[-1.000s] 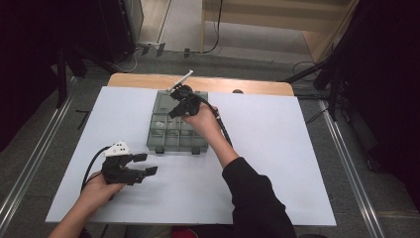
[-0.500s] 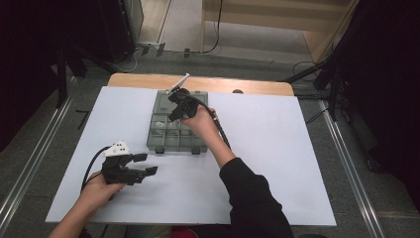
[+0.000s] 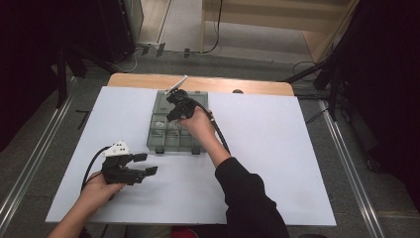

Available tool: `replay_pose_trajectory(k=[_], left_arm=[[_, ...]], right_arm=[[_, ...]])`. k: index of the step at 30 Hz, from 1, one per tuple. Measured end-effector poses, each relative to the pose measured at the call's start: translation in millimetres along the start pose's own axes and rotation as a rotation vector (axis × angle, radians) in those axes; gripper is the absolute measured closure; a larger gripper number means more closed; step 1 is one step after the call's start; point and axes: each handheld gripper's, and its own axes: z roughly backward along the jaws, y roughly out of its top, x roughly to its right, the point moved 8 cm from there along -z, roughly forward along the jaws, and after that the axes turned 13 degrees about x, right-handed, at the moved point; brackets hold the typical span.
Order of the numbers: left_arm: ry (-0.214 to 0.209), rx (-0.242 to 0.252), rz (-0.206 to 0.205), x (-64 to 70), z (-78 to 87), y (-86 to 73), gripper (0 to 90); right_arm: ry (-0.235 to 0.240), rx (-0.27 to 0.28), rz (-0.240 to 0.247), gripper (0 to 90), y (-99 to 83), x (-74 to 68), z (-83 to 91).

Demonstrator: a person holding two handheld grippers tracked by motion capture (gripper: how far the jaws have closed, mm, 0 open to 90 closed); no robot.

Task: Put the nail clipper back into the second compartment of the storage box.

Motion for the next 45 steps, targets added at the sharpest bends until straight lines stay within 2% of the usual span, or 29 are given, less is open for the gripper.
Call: replay_pose_trajectory(k=[7,13,19,24,28,30,33,35,41,45], left_arm=[[0.002,0.002,-0.001,-0.6,0.3,0.3,29.4],[0.005,-0.001,0.012,-2.0,0.8,1.7,29.4],[0.023,-0.006,0.021,-6.0,0.8,5.0,29.4],[0.034,-0.015,0.040,-11.7,-0.8,8.5,29.4],[0.051,-0.026,0.047,-17.9,-2.7,11.7,29.4],[0.055,-0.026,0.055,-20.3,-3.8,13.1,29.4],[0.044,-0.035,0.059,-22.2,-5.2,14.5,29.1],[0.037,-0.043,0.059,-22.4,-6.3,15.7,25.4],[0.032,-0.039,0.069,-25.4,-8.3,22.7,25.3],[0.028,-0.036,0.085,-29.5,-10.2,26.8,25.3]], right_arm=[[0.010,0.033,-0.001,63.6,1.8,1.3,2.0],[0.058,0.071,-0.008,54.3,3.4,-1.2,11.3],[0.093,0.150,0.012,44.4,-0.2,-1.8,23.3],[0.110,0.179,0.035,37.7,-5.6,-1.4,33.4],[0.139,0.216,0.027,33.8,-8.3,-0.9,42.7],[0.136,0.227,0.027,32.2,-10.4,0.1,47.5],[0.136,0.244,0.029,30.2,-13.6,1.9,53.8],[0.145,0.251,0.024,28.9,-16.4,2.8,57.5],[0.164,0.242,0.011,26.8,-25.8,5.9,65.0],[0.157,0.244,0.004,26.3,-31.4,9.8,69.1]])
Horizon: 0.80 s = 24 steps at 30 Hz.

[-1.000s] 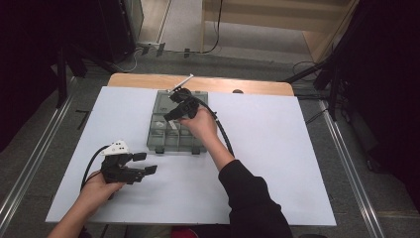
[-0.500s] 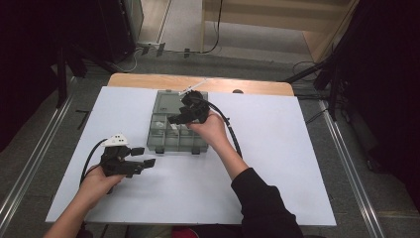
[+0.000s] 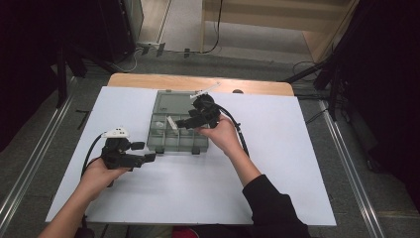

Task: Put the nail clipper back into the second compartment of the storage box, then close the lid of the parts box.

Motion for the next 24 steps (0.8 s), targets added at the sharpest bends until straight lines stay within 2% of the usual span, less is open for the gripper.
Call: replay_pose_trajectory(k=[2,11,24], left_arm=[[-0.001,-0.008,0.000,-2.3,-0.8,2.6,25.3],[0.013,0.010,0.018,-15.3,-6.7,23.5,25.4],[0.041,0.016,0.037,-33.7,-19.6,39.7,25.5]], right_arm=[[-0.009,0.004,0.001,26.3,-2.1,2.6,3.7],[-0.034,0.023,-0.043,26.5,-11.1,16.6,19.3],[-0.068,0.032,-0.071,29.1,-23.1,30.5,28.0]])
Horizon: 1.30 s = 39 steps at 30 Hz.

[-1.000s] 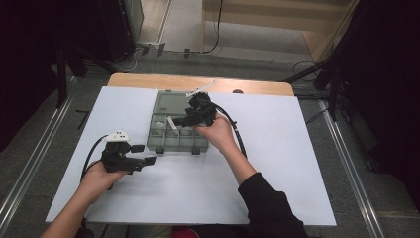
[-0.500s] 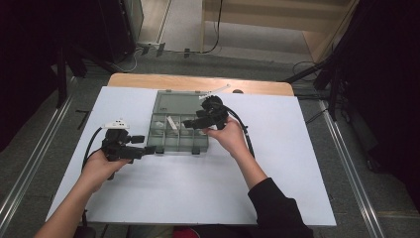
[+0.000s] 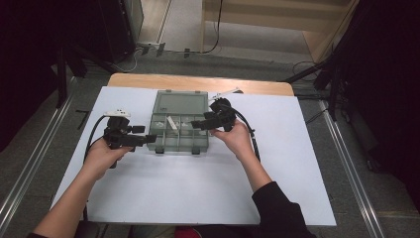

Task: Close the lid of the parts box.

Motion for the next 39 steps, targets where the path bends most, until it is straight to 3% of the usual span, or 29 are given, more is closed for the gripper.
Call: replay_pose_trajectory(k=[12,19,25,35,39], left_arm=[[0.029,0.014,0.021,-19.3,-17.1,17.6,25.8],[0.047,0.022,0.039,-30.0,-24.1,28.0,26.6],[0.078,0.021,0.024,-39.5,-33.1,37.9,26.6],[0.147,0.029,0.028,-57.9,-50.3,55.5,26.7],[0.172,0.044,0.058,-67.0,-57.8,58.9,26.7]], right_arm=[[-0.030,0.023,-0.027,31.1,-1.4,15.7,0.4],[-0.042,0.035,-0.017,31.5,0.0,23.1,-3.7],[-0.082,0.021,-0.014,31.9,4.9,34.8,-7.5],[-0.147,0.049,-0.075,32.5,20.1,54.2,-15.8],[-0.169,0.042,-0.090,32.8,21.0,60.3,-22.0]])
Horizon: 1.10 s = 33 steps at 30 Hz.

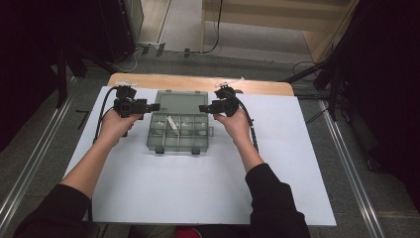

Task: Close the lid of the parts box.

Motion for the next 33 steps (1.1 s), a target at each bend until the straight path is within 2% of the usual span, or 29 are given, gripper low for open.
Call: replay_pose_trajectory(k=[3,6,11,14,20,25,31,33], left_arm=[[0.026,-0.014,-0.008,-5.8,-7.4,0.8,26.7],[0.055,0.001,-0.011,-10.5,-14.2,0.8,28.5],[0.084,-0.003,0.031,-15.7,-25.1,-5.9,28.6],[0.108,-0.011,0.008,-16.5,-31.0,-10.0,28.6],[0.129,-0.002,-0.001,-14.7,-38.8,-12.7,28.5],[0.164,-0.007,-0.008,-16.9,-44.4,-16.9,28.5],[0.170,-0.004,0.018,-19.6,-49.7,-20.7,28.4],[0.178,-0.003,0.014,-20.4,-51.9,-21.8,28.4]], right_arm=[[-0.013,0.001,-0.014,32.9,0.7,2.8,-6.2],[-0.021,-0.007,-0.019,32.9,-1.1,5.3,-12.5],[-0.045,0.005,-0.024,32.8,-3.5,7.7,-21.5],[-0.068,0.012,-0.013,32.5,-3.7,8.6,-25.2],[-0.090,0.010,-0.028,33.3,-7.6,11.5,-33.8],[-0.109,0.006,-0.032,33.1,-11.6,11.7,-41.4],[-0.125,-0.002,-0.039,32.7,-16.3,12.3,-48.4],[-0.137,-0.014,-0.022,32.4,-19.0,13.3,-50.5]])
